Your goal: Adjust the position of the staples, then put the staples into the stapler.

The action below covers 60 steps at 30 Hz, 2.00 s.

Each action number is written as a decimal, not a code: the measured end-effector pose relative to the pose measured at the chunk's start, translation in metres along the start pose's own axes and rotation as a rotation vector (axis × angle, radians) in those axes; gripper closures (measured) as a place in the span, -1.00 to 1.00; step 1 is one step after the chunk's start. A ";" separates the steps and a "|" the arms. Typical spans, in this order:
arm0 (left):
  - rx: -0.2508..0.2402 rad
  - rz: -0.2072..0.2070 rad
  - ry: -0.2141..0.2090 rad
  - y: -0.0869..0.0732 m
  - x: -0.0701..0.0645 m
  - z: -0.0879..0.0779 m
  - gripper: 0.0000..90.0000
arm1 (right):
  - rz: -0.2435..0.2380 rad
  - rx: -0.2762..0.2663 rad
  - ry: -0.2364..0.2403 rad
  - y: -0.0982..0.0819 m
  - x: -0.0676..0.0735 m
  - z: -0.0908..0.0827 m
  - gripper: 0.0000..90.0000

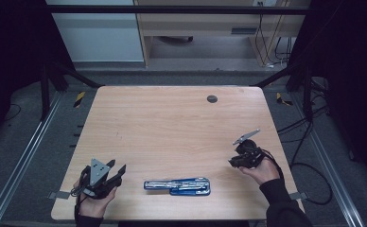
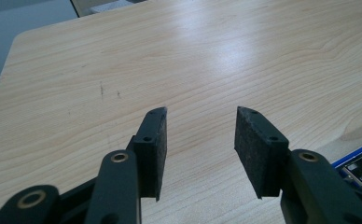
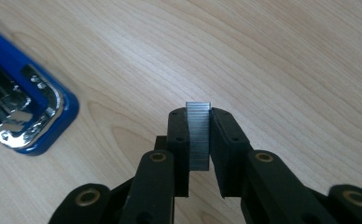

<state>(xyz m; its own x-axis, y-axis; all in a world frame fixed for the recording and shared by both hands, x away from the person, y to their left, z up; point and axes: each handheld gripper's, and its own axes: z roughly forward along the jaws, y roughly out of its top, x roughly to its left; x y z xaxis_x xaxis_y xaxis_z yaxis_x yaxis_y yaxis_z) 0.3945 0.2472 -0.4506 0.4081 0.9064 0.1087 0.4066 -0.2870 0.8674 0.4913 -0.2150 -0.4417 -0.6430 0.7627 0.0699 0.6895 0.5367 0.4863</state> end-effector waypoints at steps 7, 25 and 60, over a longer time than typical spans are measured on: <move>0.002 -0.002 0.000 -0.001 0.002 0.001 0.21 | -0.097 -0.098 0.038 -0.003 0.009 -0.014 0.74; 0.012 -0.006 0.006 -0.002 0.006 0.002 0.21 | -0.325 -0.145 0.165 0.009 0.029 -0.038 0.74; 0.042 -0.003 0.012 -0.006 0.011 0.007 0.21 | -0.686 -0.006 0.288 0.042 0.088 -0.022 0.74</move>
<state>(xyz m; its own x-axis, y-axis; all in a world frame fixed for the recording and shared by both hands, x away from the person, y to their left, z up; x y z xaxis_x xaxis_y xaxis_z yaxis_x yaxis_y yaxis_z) 0.4021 0.2569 -0.4575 0.3968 0.9111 0.1119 0.4422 -0.2966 0.8465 0.4565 -0.1332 -0.3954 -0.9909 0.1322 -0.0262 0.1008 0.8557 0.5075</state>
